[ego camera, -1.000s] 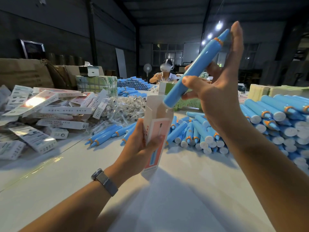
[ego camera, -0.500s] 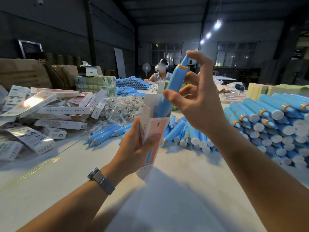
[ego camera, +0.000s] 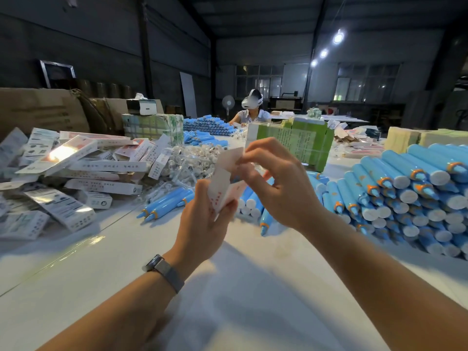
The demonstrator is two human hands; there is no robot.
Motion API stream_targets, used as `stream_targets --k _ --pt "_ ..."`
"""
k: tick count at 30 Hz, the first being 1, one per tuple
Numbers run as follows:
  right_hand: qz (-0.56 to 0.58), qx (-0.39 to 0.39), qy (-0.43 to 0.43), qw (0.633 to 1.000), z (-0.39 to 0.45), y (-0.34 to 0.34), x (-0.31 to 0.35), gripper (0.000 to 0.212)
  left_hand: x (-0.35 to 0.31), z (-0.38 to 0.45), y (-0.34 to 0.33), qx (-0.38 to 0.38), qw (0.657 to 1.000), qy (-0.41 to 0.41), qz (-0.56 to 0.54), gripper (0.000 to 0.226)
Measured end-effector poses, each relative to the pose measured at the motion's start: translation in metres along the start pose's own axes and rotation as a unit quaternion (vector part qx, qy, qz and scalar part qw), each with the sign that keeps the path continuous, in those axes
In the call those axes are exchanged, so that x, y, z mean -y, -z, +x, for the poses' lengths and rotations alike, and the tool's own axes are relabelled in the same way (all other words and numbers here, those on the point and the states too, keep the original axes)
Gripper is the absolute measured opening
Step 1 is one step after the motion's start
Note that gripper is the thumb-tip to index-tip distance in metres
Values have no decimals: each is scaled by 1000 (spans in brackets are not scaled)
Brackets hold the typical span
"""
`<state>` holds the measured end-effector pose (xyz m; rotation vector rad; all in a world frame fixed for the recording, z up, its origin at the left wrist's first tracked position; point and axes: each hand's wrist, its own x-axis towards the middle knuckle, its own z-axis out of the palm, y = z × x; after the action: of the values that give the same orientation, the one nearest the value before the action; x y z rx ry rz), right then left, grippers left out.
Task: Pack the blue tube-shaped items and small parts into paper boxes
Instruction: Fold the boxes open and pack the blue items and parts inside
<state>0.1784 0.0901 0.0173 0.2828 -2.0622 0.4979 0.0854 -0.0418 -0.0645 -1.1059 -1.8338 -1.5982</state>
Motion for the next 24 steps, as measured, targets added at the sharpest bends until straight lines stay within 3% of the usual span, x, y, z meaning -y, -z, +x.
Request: stream_targets --k 4,6,9,13,18,21,24 --pt "130 -81 -129 980 17 -35 -5 8 21 15 11 -114 992 13 48 47" --pt "111 -17 -169 979 30 -61 -20 6 32 21 16 -170 984 40 41 49" --pt "-16 163 -203 965 56 -106 -45 16 46 26 25 -229 970 79 27 35" --pt "-191 303 -202 912 83 -167 -70 17 60 32 33 -257 962 94 5 39" --pt "-280 352 -207 869 95 -215 -90 13 63 30 32 -240 969 63 7 47" --pt "-277 343 -225 869 96 -231 -99 15 66 28 32 -236 969 65 3 40" --pt "-200 310 -262 892 97 -240 -103 23 70 29 33 -225 972 66 6 40"
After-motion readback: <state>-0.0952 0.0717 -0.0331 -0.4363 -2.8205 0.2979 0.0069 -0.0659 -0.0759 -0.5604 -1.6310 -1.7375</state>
